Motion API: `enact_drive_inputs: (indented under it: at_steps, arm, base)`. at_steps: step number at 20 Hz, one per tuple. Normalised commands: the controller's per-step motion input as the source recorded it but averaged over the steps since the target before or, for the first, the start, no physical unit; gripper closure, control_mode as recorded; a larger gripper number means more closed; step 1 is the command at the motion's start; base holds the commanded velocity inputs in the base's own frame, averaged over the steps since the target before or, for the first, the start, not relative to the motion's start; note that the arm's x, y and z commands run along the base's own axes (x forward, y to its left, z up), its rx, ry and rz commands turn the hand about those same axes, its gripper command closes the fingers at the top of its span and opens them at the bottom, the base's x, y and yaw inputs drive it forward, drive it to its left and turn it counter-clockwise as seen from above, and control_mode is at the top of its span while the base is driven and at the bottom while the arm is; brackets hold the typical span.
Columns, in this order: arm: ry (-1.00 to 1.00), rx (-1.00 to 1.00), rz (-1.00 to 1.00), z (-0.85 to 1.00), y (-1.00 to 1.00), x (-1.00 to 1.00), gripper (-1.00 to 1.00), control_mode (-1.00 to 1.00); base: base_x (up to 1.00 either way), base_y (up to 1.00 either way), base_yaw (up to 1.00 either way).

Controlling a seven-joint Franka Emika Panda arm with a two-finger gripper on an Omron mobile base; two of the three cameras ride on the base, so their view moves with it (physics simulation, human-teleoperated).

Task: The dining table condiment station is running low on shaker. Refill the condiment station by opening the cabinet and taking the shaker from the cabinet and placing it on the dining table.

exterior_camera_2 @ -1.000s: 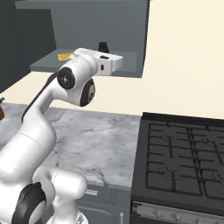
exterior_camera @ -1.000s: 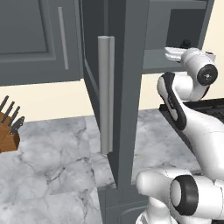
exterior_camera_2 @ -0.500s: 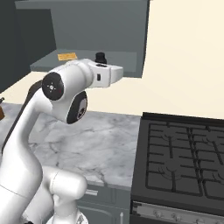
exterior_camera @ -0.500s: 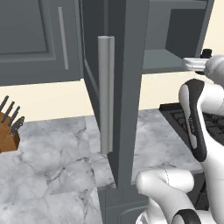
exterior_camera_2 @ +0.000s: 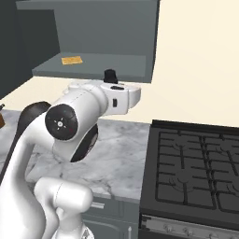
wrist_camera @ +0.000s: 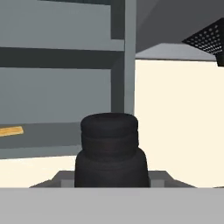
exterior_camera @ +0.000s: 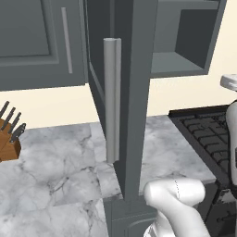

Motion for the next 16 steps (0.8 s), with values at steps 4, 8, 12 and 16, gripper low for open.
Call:
enact_drive_inputs:
  at_steps: [4,8,12,16]
  arm:
    - [0.00,0.00,0.06,-0.11,0.10,0.00,1.00,-1.00]
    - [-0.06,0.00,0.00,0.00,0.00,-0.04,1.00,1.00]
    - [0.00,0.00,0.00,0.00,0.00,0.00,1.00,1.00]
    - [0.00,0.00,0.00,0.00,0.00,0.00,1.00,1.00]
  base:
    - [0.00,0.00,0.00]
    - [-0.10,-0.03,-0.02]
    - [-0.68,-0.31,-0.46]
    - [-0.62,-0.33,-0.68]
